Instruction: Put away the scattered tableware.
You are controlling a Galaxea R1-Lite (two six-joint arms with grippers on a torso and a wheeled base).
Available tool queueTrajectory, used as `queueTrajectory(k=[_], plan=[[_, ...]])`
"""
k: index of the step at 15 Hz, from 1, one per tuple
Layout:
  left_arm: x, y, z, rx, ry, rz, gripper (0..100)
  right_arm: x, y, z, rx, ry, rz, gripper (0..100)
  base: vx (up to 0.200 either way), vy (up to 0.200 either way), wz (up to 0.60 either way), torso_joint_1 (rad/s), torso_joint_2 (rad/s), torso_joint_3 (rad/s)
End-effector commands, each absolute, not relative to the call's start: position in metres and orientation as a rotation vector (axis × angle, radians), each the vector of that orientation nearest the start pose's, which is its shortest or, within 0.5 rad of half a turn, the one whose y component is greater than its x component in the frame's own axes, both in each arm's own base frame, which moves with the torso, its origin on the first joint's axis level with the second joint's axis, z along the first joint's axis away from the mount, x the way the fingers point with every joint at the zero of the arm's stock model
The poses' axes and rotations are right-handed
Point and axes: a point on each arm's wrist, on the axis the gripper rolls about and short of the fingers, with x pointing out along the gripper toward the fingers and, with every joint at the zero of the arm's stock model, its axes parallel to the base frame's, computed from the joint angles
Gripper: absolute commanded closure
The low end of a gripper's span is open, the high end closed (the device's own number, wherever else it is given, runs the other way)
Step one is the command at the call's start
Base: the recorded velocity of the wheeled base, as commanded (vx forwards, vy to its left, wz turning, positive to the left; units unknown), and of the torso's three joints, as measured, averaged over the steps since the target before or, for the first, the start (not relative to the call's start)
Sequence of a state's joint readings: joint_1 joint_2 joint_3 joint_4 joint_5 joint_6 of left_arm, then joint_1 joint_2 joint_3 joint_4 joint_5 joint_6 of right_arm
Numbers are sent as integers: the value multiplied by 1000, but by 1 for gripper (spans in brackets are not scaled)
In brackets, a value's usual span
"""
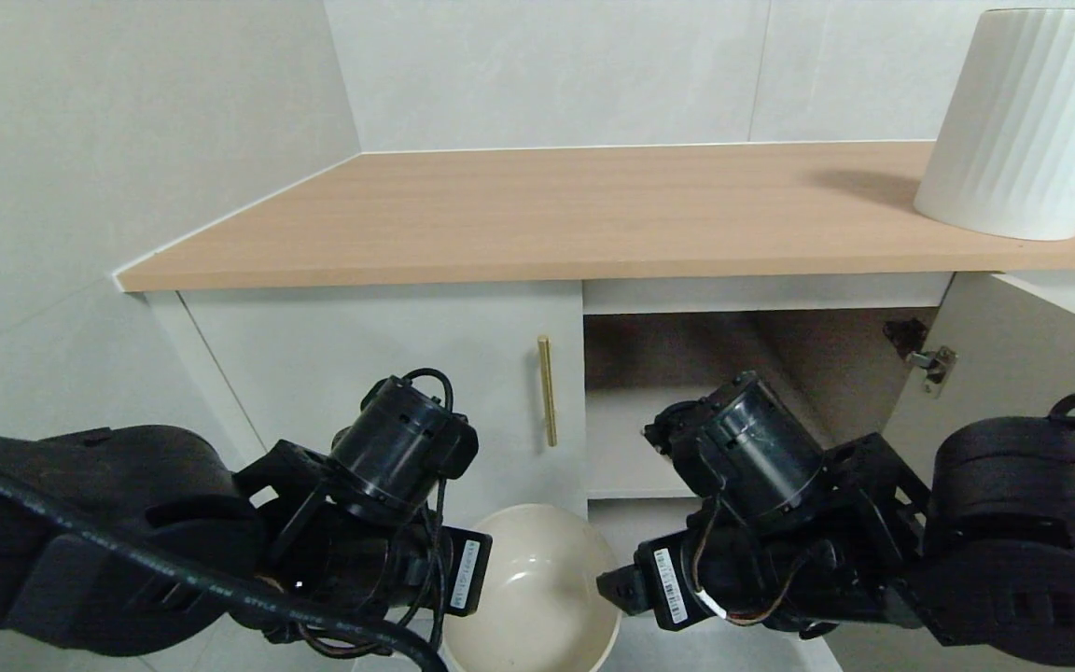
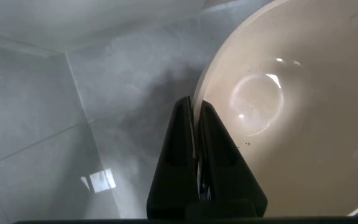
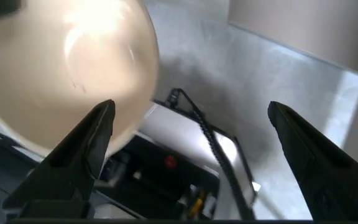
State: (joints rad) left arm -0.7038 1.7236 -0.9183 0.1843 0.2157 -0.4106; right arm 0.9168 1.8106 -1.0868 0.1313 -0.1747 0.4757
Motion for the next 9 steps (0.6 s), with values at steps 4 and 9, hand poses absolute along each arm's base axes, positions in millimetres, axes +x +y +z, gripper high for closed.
queueTrajectory(k=[4,9], plan=[[209,-179,141,68,947,-274,100,205,263,141,23,883,484,0,0,0,0,0,0,0],[210,-180,140,63,953,-270,100,206,266,141,52,879,479,100,0,0,0,0,0,0]])
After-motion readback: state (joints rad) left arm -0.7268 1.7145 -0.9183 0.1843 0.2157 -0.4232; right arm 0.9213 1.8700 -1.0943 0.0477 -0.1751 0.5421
